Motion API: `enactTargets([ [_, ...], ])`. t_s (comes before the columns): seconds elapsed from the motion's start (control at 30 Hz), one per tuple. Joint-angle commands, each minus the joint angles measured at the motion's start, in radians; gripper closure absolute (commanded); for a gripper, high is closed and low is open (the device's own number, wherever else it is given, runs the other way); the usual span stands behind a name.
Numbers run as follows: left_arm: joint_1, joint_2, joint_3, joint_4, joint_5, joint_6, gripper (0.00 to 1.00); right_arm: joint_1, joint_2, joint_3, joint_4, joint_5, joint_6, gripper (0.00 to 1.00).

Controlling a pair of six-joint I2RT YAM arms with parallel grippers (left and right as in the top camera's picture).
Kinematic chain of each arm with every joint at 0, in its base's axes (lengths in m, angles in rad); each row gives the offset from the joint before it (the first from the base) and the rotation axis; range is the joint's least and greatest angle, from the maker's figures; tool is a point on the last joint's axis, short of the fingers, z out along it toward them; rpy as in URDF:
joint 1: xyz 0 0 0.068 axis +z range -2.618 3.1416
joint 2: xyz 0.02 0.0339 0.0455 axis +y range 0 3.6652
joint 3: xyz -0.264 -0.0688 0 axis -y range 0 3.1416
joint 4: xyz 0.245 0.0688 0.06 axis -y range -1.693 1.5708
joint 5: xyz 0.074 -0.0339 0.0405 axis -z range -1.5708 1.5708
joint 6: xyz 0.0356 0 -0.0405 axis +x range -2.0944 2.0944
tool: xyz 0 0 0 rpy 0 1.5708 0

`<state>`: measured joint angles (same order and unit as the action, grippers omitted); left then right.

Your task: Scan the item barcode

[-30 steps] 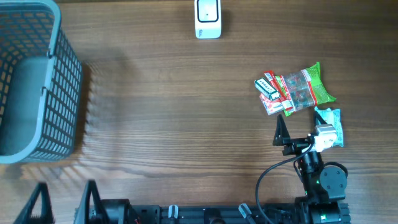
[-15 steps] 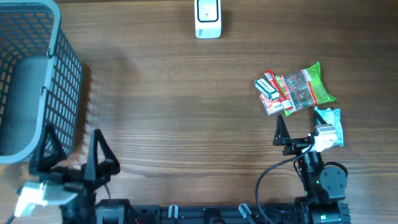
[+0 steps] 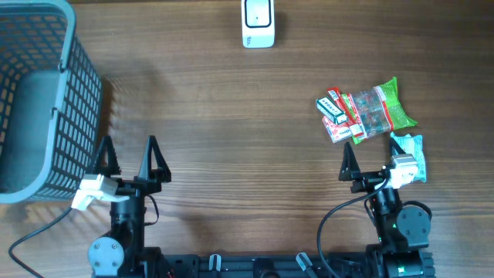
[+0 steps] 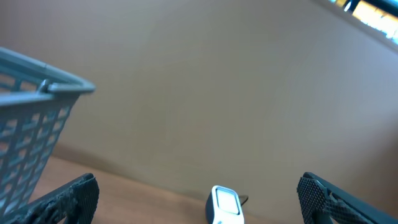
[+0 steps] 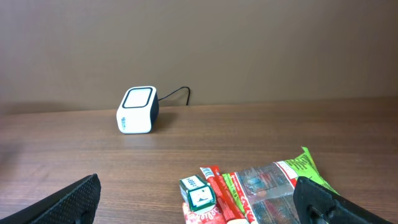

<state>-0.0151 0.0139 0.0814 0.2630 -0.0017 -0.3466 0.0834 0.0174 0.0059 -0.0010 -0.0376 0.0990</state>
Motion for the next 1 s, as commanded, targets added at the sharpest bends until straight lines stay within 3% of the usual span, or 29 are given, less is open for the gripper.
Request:
enactTargets([
  [0.0,-0.005,-0.01,-0.052,0.003,-0.019,-0.009,0.0,-0.005,-0.013,-0.001,0.003,-0.016,-0.018,0.0],
  [0.17,-0.004,-0.01,-0.076,-0.077,-0.019,-0.002,0.0,-0.005,-0.013,-0.001,0.003,-0.016,-0.018,0.0],
  [0.4,0.034,-0.01,-0.076,-0.34,-0.018,0.015,0.0,-0.005,-0.013,-0.001,0.003,-0.016,-0.018,0.0],
  [0.5,0.032,-0.01,-0.076,-0.34,0.019,0.164,0.0,-0.005,-0.013,-0.001,0.003,-0.016,-0.018,0.0],
  [0.63,0.032,-0.01,-0.076,-0.341,0.035,0.263,0.0,-0.005,-0.013,-0.001,0.003,-0.016,-0.018,0.0],
  [0.97,0.031,-0.01,-0.076,-0.34,0.034,0.287,0.0,-0.005,-0.013,-0.001,0.003,-0.016,-0.018,0.0],
])
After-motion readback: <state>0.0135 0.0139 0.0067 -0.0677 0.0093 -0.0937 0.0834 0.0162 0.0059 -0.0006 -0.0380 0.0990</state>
